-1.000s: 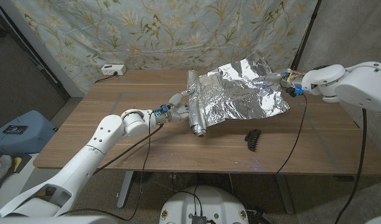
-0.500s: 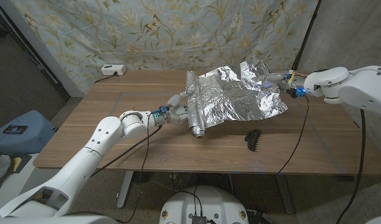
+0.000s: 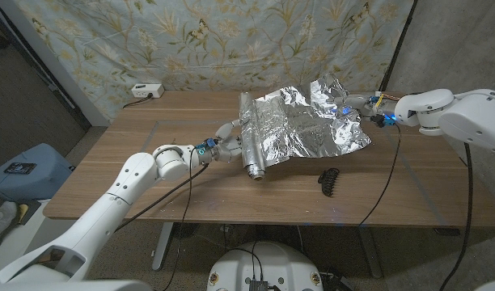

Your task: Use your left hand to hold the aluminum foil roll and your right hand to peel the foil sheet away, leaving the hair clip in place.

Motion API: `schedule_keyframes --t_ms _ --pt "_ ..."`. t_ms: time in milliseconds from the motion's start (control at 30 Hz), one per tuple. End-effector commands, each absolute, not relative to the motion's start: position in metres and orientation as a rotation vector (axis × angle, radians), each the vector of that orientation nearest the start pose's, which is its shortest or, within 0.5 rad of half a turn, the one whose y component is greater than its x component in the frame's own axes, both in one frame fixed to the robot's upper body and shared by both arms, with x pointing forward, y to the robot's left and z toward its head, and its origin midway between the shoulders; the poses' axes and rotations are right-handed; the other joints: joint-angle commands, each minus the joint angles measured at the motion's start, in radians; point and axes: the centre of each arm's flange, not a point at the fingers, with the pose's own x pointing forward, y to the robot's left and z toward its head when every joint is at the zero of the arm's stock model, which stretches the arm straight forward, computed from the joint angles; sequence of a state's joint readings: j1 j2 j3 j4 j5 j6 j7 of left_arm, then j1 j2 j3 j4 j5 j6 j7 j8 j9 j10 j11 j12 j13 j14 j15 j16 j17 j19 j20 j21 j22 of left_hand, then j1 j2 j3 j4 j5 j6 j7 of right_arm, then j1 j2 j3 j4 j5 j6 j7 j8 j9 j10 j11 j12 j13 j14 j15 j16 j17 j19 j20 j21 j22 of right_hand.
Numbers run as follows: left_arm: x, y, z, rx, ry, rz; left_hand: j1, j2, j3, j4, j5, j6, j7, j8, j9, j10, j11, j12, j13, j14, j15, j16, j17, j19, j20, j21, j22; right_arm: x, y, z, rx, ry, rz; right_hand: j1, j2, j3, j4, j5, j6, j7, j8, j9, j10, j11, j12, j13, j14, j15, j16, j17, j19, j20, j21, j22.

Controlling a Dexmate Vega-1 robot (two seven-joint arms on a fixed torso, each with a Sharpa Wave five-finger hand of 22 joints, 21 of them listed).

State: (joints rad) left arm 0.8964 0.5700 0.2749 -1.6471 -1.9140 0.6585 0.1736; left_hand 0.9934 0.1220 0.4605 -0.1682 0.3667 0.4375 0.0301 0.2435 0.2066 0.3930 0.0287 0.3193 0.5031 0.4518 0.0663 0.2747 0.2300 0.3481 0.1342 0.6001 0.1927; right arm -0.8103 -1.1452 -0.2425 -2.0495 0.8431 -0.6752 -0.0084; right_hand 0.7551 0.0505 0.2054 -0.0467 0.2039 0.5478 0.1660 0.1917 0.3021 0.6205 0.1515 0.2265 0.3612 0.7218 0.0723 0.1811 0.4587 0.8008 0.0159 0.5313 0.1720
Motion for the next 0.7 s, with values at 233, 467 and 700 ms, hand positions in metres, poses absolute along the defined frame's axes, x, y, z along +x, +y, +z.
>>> schedule_keyframes --t_ms 233,467,700 --pt "0.5794 0.1733 -0.0357 -0.915 0.302 -0.822 0.006 -0.003 0.004 0.006 0.003 -0.002 -0.004 -0.007 0.002 0.001 0.002 -0.003 0.005 -0.004 0.006 0.0 0.006 -0.008 0.007 0.006 0.004 0.536 -0.3351 0.0905 -0.493 -0.148 0.234 0.0 0.01 0.001 -0.009 0.009 -0.016 0.007 -0.001 -0.006 -0.016 -0.001 -0.013 -0.005 -0.028 0.003 -0.001 -0.01 -0.016 0.006 -0.015 0.004" --pt "0.582 0.1696 -0.0358 -0.925 0.299 -0.843 -0.009 -0.017 -0.01 0.011 -0.001 -0.043 0.001 -0.027 0.002 -0.04 0.017 -0.021 0.007 -0.032 0.023 -0.011 0.009 -0.029 0.017 0.001 0.004 0.537 -0.3368 0.0921 -0.501 -0.134 0.235 0.001 0.012 0.001 -0.01 0.009 -0.012 0.004 0.002 -0.009 -0.013 0.0 -0.014 -0.007 -0.024 0.005 0.004 -0.014 -0.014 0.007 -0.016 0.004" --pt "0.5846 0.1671 -0.038 -0.939 0.305 -0.851 -0.02 -0.021 -0.019 0.015 -0.004 -0.07 0.002 -0.038 0.003 -0.062 0.026 -0.031 0.008 -0.044 0.033 -0.014 0.012 -0.041 0.025 -0.003 0.004 0.5405 -0.3382 0.0912 -0.509 -0.112 0.24 0.002 0.013 0.002 -0.013 0.009 -0.009 0.003 0.005 -0.012 -0.004 0.001 -0.012 -0.009 -0.02 0.004 0.008 -0.018 -0.013 0.008 -0.018 0.004"
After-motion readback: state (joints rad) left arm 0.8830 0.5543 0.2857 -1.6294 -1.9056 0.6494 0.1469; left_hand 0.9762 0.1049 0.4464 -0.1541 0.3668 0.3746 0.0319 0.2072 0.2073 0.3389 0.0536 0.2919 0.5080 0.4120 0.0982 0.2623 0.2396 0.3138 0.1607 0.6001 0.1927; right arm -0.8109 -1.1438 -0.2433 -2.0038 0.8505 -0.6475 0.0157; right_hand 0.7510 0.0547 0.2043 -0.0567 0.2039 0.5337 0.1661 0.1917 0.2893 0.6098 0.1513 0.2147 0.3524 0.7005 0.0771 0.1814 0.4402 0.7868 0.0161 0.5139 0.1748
